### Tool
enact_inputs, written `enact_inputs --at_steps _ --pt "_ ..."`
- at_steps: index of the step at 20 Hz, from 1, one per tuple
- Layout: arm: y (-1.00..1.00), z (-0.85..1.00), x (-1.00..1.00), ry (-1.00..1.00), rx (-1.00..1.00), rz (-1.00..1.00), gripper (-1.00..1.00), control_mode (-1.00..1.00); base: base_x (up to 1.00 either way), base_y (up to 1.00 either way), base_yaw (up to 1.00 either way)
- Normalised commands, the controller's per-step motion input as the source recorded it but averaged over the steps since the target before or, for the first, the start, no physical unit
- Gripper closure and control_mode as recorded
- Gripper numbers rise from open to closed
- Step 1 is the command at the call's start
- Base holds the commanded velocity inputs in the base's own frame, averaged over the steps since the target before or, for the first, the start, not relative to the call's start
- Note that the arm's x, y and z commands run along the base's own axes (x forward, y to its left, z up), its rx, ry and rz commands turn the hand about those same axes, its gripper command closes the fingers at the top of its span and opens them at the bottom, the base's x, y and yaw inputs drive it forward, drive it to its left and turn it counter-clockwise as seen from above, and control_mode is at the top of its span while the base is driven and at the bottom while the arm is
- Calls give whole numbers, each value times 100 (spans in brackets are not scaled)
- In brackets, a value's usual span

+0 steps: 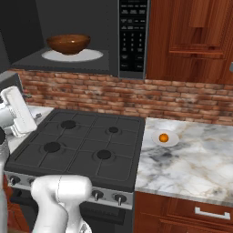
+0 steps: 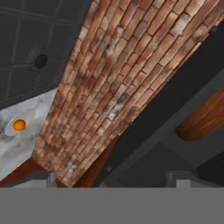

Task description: Remove the tangerine from the bowl and place it on the small plate. Then place the bowl with only the shrimp in the microwave, close the door, and press the start button to microwave the shrimp.

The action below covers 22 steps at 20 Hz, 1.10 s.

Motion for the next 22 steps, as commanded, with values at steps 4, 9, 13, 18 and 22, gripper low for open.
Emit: enact_inputs --at_steps 4,9,13,18,22 --pt "57 -75 -55 -3 -46 0 -100 -100 0 0 0" --pt "66 -61 -48 -3 -44 0 -100 -100 0 0 0" --pt "82 -11 -53 -7 -33 0 -100 -100 0 0 0" --pt "95 13 -48 -3 -20 -3 -100 -100 0 0 0" --pt "97 15 -26 -2 -12 -11 -100 -100 0 0 0"
